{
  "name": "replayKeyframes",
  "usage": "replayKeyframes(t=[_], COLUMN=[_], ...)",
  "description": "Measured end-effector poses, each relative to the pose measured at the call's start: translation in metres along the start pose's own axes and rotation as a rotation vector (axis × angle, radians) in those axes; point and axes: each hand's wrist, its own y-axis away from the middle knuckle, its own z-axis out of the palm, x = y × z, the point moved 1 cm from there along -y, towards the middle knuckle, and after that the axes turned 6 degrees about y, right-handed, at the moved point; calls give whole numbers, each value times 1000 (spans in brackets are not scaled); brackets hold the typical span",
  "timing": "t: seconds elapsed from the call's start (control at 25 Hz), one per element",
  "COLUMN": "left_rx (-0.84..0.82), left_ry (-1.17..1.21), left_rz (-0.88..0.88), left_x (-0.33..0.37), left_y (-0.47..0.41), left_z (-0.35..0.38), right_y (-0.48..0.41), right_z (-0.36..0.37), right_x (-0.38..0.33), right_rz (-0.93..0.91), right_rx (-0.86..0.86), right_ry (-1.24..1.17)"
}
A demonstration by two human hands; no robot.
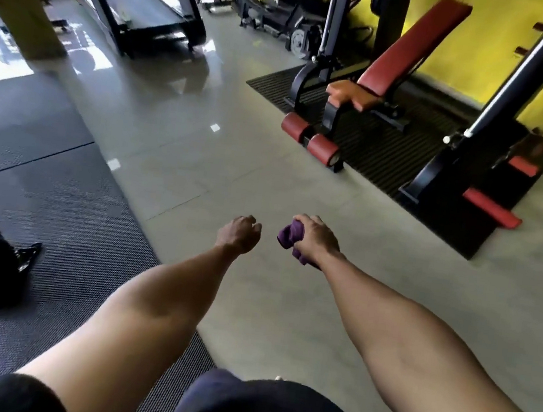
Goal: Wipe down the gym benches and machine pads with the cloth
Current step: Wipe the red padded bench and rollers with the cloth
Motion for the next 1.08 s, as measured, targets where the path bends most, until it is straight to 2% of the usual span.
replayKeyframes(t=[0.08, 0.28, 0.72, 1.08], left_rx=[17, -29, -160, -209], left_ry=[28, 57, 47, 39], left_rz=[-19, -94, -18, -85], left_x=[13, 45, 146, 228], left_y=[-38, -153, -435, -624], left_z=[-6, -1, -17, 10], right_y=[-42, -153, -415, -622], right_z=[-18, -48, -131, -171], right_x=[2, 21, 48, 119], right_rz=[-23, 7, 119, 155], right_rx=[-6, -10, 26, -37], right_ry=[28, -92, -85, -140])
